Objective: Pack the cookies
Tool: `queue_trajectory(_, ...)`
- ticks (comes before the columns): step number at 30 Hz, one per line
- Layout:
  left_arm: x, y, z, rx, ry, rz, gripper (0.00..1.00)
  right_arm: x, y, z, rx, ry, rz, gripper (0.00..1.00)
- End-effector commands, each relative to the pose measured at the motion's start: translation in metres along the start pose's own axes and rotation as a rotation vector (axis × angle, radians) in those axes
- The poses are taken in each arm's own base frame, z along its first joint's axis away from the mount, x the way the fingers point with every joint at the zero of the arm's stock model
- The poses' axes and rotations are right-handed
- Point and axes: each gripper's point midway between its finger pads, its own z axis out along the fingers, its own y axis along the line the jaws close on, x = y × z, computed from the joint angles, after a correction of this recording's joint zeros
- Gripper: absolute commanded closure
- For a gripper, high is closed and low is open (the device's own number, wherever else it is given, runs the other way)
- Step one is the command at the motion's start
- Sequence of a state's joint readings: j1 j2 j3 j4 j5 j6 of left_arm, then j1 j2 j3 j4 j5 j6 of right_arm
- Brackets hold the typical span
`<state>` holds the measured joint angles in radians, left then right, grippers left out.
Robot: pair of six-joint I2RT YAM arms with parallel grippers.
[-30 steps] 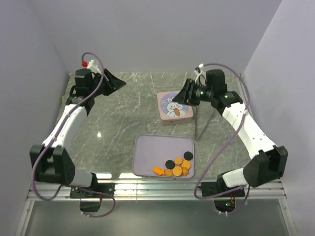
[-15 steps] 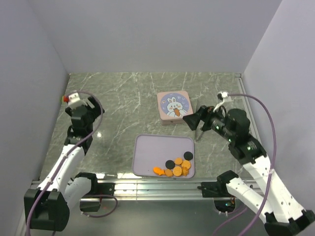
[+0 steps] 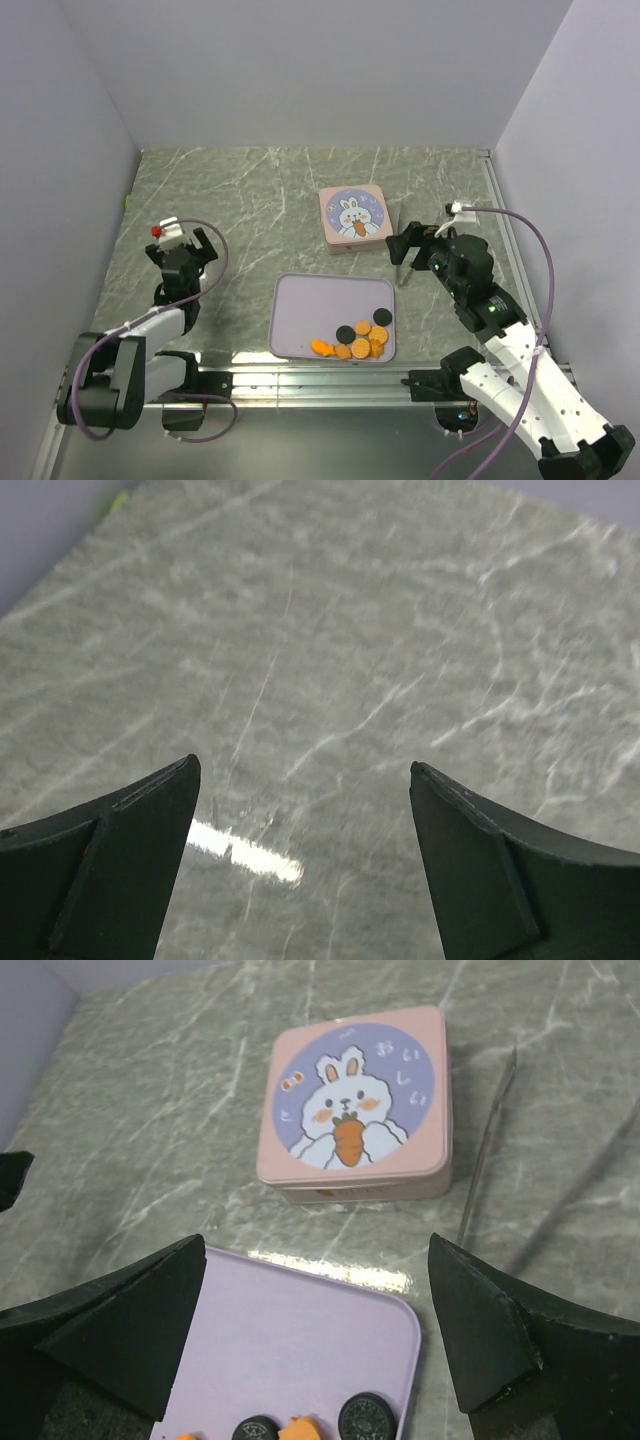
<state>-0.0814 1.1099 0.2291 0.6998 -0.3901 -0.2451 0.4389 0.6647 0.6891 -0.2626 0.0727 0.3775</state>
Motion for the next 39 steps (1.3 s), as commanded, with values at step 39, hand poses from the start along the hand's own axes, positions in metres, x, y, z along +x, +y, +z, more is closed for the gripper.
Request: queue_trajectory(39, -0.015, -0.020, 0.033, 0.102, -0.165, -0.003, 0.00, 0.020, -0.161, 0.055, 0.477, -0.324, -0.161, 0.00)
